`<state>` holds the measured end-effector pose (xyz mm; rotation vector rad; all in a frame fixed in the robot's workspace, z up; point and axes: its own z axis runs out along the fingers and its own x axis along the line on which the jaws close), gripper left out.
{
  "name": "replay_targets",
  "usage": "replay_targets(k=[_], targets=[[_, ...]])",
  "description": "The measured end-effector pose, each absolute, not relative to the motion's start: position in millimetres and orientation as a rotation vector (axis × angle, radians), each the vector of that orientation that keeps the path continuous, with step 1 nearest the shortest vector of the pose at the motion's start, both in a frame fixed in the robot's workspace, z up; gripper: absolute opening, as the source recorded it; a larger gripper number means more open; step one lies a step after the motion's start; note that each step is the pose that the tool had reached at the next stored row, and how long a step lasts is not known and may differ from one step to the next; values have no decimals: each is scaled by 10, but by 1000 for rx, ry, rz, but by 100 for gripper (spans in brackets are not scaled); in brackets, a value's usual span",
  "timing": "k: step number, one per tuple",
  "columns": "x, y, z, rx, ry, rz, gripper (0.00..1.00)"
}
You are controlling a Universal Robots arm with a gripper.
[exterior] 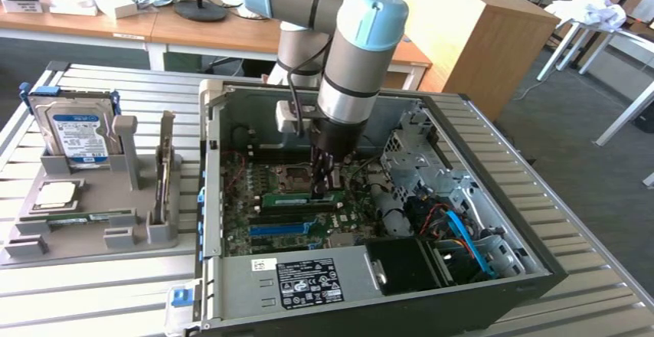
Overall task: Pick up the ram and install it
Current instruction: 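Insert the ram into the slot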
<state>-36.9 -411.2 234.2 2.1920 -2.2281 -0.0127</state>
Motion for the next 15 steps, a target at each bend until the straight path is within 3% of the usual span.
replay_targets(k=[15], targets=[[-372,-4112,2326,2192,-2228,-12,12]])
